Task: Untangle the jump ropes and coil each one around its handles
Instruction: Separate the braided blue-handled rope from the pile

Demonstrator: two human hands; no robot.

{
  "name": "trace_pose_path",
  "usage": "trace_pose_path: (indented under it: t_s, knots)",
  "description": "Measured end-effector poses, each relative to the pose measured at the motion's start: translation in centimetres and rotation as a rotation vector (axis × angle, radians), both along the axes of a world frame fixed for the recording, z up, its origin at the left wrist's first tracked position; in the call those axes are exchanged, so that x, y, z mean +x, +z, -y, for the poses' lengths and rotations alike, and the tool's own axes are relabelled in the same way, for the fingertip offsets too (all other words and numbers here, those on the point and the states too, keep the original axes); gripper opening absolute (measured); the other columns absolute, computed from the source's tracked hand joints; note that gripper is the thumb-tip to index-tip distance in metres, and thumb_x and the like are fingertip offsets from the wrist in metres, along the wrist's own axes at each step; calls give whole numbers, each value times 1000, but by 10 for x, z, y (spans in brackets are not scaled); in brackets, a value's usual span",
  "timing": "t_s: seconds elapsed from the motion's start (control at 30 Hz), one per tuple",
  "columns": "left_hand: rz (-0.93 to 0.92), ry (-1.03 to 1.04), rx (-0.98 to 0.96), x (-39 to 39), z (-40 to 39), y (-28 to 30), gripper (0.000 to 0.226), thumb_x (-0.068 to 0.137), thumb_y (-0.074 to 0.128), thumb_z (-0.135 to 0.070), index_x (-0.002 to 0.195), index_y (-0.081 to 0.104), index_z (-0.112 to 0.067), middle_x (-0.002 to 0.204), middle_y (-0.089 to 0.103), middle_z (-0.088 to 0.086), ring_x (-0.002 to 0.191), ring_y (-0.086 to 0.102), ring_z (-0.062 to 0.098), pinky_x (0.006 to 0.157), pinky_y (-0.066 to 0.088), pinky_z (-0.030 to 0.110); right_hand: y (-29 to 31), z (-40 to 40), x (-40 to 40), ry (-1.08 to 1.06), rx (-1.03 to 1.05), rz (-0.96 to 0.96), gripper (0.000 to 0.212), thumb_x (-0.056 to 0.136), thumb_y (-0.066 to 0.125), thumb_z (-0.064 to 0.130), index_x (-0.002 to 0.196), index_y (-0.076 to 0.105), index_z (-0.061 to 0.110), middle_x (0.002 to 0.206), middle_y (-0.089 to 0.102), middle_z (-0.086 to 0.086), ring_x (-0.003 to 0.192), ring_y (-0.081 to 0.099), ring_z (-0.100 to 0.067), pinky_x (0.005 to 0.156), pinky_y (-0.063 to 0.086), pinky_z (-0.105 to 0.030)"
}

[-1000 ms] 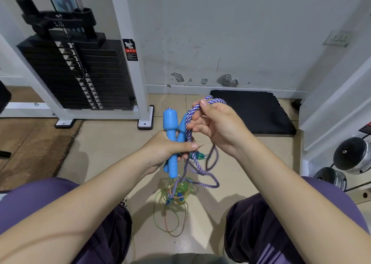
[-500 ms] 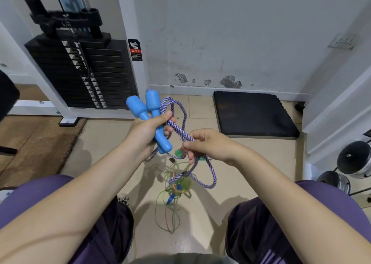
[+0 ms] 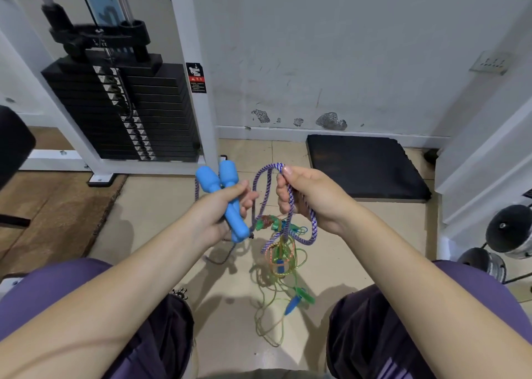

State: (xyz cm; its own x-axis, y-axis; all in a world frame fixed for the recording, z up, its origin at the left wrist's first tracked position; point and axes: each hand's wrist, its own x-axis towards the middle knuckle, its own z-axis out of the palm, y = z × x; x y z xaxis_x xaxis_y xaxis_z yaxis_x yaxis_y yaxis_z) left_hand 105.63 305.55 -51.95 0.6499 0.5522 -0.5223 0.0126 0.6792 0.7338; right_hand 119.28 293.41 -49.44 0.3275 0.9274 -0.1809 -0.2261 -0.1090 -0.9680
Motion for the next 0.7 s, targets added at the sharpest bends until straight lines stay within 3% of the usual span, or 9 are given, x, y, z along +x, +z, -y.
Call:
trace_pose_path:
  t_s: [0.1, 0.17, 0.23, 0.3, 0.37, 0.43, 0.53, 0.63, 0.7]
  knots:
    - [81, -188, 102, 0, 9, 5, 32, 85, 67, -18, 113, 62, -4, 95, 68, 10, 58, 58, 8, 51, 46, 15, 0, -2, 0, 23, 22, -6, 27, 103, 40, 14, 84, 58, 6, 69, 63, -2, 63, 62, -14, 73, 54, -27]
    - [143, -259, 135, 0, 13, 9, 42, 78, 69, -16, 117, 64, -3, 95, 64, 4, 62, 57, 10, 53, 46, 17, 2, -1, 0, 18, 30, 150, 24, 102, 45, 11, 86, 62, 4, 75, 67, -2, 71, 63, -8, 75, 50, -19]
    - [176, -293, 159, 0, 15, 10, 34, 76, 69, -12, 110, 69, -9, 88, 61, 0, 64, 54, 10, 53, 45, 17, 7, 1, 0, -18, 36, 294, 20, 99, 50, 9, 94, 66, -1, 83, 69, -5, 72, 62, -3, 70, 45, -11]
    - [171, -316, 212, 0, 18, 9, 30, 76, 70, -9, 106, 68, -11, 83, 57, 0, 64, 53, 9, 53, 43, 18, 11, 1, 1, -38, 27, 289, 17, 98, 53, 8, 99, 66, -2, 75, 68, 1, 60, 58, 1, 58, 42, -8]
    - [164, -320, 259, 2, 23, 9, 21, 82, 67, -4, 102, 65, -10, 75, 57, -2, 62, 51, 9, 52, 40, 19, 13, 2, 1, -19, -14, 277, 15, 97, 57, 11, 96, 67, 0, 55, 56, 9, 45, 44, -4, 46, 34, -14]
    - [163, -325, 318, 3, 24, 9, 13, 88, 62, -1, 93, 66, -12, 68, 63, -5, 61, 53, 8, 51, 39, 19, 14, 3, 3, 6, -67, 363, 19, 94, 62, 14, 93, 68, -4, 53, 51, -2, 47, 40, -14, 44, 31, -20]
    - [121, -329, 412, 3, 21, 5, 11, 86, 69, -7, 86, 70, -18, 74, 67, -2, 70, 59, 10, 59, 44, 20, 13, 3, 6, 6, -90, 355, 24, 93, 62, 8, 100, 62, -15, 69, 61, -22, 53, 58, -23, 50, 50, -26]
    - [106, -238, 434, 5, 21, 1, 30, 71, 81, -10, 98, 70, -6, 88, 69, 7, 83, 66, 17, 76, 52, 25, 12, 4, 5, 25, -91, 319, 25, 97, 55, 4, 106, 58, -18, 86, 66, -22, 63, 65, -21, 65, 58, -25]
    - [139, -191, 425, 6, 20, 0, 35, 68, 79, -8, 101, 69, -2, 89, 71, 8, 81, 69, 16, 75, 54, 24, 11, 4, 4, 35, -83, 303, 24, 97, 54, 5, 108, 60, -17, 89, 68, -19, 69, 64, -27, 67, 58, -28]
